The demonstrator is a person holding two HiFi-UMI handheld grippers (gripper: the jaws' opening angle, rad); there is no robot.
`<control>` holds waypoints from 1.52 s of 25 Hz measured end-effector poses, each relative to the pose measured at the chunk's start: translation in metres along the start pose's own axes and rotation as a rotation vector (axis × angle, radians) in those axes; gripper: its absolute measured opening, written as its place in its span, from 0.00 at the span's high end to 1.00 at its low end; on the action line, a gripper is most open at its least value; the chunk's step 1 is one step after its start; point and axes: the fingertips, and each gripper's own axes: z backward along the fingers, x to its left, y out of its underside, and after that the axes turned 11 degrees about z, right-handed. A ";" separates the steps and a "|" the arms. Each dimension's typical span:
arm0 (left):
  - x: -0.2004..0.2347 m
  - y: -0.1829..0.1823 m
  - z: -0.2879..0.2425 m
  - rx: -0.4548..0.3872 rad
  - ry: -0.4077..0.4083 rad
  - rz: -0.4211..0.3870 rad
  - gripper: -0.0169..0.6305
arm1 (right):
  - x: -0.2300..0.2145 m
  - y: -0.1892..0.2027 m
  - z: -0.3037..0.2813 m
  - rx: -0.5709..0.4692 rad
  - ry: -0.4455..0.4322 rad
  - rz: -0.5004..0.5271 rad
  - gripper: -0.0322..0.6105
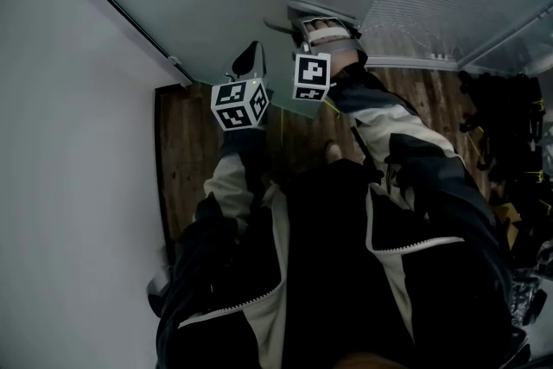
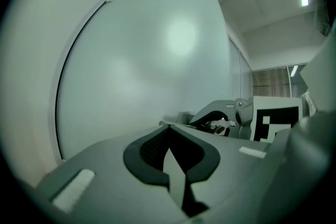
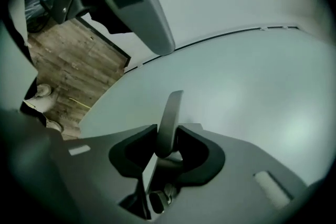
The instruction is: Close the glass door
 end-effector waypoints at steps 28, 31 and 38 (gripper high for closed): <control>-0.019 -0.018 -0.063 0.003 -0.020 -0.003 0.97 | -0.031 0.072 -0.102 0.020 0.049 0.158 0.79; -0.025 -0.023 -0.079 -0.009 -0.027 0.013 0.97 | -0.041 0.087 -0.124 0.009 0.079 0.181 0.80; -0.038 -0.024 -0.103 -0.028 -0.041 0.038 0.97 | -0.064 0.127 -0.177 0.047 0.099 0.227 0.80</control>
